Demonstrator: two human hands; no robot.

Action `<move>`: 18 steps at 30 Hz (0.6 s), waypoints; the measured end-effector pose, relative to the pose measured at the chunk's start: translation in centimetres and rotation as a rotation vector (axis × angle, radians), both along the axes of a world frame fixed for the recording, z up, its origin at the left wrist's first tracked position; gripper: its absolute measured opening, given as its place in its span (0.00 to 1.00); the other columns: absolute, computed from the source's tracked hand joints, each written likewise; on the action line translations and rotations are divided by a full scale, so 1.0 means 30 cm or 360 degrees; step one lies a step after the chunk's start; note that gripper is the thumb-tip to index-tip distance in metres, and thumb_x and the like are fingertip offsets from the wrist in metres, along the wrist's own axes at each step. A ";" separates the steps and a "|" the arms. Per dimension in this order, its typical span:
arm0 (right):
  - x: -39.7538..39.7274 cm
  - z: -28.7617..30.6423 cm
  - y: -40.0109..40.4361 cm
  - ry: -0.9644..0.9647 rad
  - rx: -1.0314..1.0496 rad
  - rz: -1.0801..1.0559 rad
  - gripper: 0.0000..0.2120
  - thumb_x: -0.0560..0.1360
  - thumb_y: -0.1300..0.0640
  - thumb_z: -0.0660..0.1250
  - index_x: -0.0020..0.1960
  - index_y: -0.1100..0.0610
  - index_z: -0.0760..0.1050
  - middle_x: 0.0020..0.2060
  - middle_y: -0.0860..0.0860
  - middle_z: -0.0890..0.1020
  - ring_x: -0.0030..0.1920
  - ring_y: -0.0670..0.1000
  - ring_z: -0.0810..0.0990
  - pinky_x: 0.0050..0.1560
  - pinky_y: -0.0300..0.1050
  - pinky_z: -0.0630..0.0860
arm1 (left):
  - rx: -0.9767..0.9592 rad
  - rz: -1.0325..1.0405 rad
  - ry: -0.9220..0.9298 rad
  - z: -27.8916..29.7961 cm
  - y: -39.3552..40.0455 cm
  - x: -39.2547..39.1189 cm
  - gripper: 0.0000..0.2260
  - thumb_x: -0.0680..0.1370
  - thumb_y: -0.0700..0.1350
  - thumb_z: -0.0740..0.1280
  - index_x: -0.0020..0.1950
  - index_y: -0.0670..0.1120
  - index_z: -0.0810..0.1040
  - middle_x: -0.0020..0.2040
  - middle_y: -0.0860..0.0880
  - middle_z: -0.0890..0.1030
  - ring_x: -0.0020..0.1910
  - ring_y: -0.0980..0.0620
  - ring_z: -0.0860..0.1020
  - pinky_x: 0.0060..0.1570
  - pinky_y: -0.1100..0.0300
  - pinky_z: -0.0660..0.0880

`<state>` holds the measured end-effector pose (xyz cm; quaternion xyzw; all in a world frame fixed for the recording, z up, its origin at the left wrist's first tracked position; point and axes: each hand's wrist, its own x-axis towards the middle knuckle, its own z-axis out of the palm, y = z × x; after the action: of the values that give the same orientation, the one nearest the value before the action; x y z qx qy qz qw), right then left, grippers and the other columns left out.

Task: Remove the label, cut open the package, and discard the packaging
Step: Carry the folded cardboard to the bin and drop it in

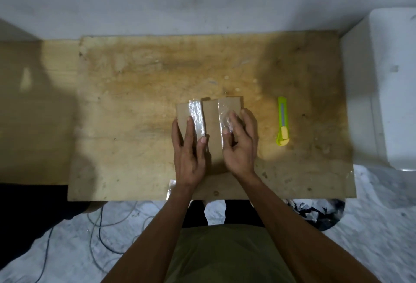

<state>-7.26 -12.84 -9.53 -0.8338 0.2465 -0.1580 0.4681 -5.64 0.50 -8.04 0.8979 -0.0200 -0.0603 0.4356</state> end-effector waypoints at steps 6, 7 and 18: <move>0.054 0.114 -0.060 0.0292 0.0662 0.0165 0.31 0.74 0.44 0.70 0.74 0.41 0.64 0.73 0.41 0.69 0.71 0.38 0.66 0.71 0.42 0.68 | -0.0091 0.0062 0.0000 0.135 0.032 0.083 0.26 0.78 0.54 0.68 0.74 0.48 0.72 0.78 0.43 0.65 0.76 0.54 0.63 0.62 0.77 0.60; 0.055 0.137 -0.063 0.0301 0.0659 0.0167 0.31 0.75 0.43 0.70 0.75 0.41 0.64 0.73 0.41 0.68 0.71 0.38 0.65 0.70 0.40 0.67 | -0.0103 0.0048 0.0026 0.157 0.033 0.100 0.26 0.77 0.55 0.69 0.74 0.48 0.73 0.76 0.43 0.67 0.74 0.56 0.66 0.63 0.72 0.63; -0.035 0.309 0.052 0.0206 0.0183 -0.0139 0.26 0.77 0.44 0.66 0.74 0.45 0.67 0.68 0.50 0.72 0.69 0.49 0.69 0.67 0.43 0.69 | -0.0179 -0.0222 0.0013 0.272 0.098 0.117 0.33 0.74 0.59 0.66 0.76 0.46 0.69 0.63 0.43 0.74 0.45 0.61 0.74 0.54 0.61 0.71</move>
<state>-8.31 -11.27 -0.25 -0.8025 0.3210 -0.1095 0.4909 -2.15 3.43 0.12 0.8683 -0.0840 -0.0929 0.4800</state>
